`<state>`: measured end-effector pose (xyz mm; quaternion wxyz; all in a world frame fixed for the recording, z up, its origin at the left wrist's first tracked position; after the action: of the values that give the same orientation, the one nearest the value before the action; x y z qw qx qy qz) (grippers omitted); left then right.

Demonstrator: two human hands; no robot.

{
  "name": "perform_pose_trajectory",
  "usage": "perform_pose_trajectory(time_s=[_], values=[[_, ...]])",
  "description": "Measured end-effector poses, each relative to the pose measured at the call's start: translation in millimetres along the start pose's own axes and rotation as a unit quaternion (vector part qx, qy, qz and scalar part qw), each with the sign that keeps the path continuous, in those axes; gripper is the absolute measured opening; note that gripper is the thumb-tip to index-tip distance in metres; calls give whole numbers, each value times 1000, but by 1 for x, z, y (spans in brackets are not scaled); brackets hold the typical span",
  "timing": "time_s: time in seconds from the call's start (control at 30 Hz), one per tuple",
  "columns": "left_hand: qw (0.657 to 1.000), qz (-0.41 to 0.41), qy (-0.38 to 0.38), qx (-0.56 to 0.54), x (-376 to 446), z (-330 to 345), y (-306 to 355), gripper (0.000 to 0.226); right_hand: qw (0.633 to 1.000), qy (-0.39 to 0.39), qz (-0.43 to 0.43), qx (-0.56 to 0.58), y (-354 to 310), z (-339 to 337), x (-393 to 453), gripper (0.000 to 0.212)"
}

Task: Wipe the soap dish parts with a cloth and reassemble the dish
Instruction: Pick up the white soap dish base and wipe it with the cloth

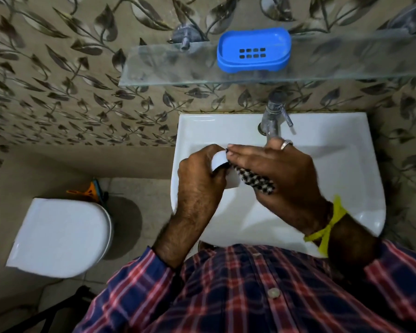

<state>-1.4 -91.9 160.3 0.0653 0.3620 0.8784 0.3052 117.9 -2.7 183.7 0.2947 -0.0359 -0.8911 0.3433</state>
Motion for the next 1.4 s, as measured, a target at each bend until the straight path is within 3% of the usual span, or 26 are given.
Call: perform_pose_trajectory(time_s=[0.13,0.23,0.4,0.53,0.67,0.87,0.97,1.1,1.27,1.4], values=[[998,28,47,-27,4,-12,-12,21,1000,-22,-2,-18,-2,4,-8,55],[997,46,65,-10,-4,-7,-10,16,1000,12,21,13,5,-3,-3,48],[990,65,115,-52,-3,-14,-22,22,998,-39,42,-11,-7,7,-4,60],[991,68,107,-49,-14,-6,-18,22,997,12,79,-2,-1,-6,-1,55],[985,54,131,-102,-4,-8,-31,24,995,-29,83,-36,-23,6,-4,58],[987,65,107,-100,-10,-1,-21,22,993,5,116,-19,-15,-3,1,54],[982,104,129,-87,-2,-11,-28,27,996,3,83,-29,-19,0,-8,56],[981,142,116,-63,-12,-10,-17,28,989,65,133,-22,2,-19,-11,58],[975,152,129,-95,-11,-7,-21,34,996,-25,80,-24,-19,-4,-4,52],[971,119,122,-165,-10,-7,-31,32,994,-8,110,-23,-12,-13,-5,50]])
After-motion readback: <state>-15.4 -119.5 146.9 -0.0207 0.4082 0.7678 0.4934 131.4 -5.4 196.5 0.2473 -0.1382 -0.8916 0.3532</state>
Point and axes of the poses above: each hand's wrist, its own x-axis towards the middle knuckle, its own z-axis out of the palm, y = z × x, the point moved 5 cm from there along x, towards the middle knuckle, and after that the axes turned 15 degrees about x, right-handed, at the moved point
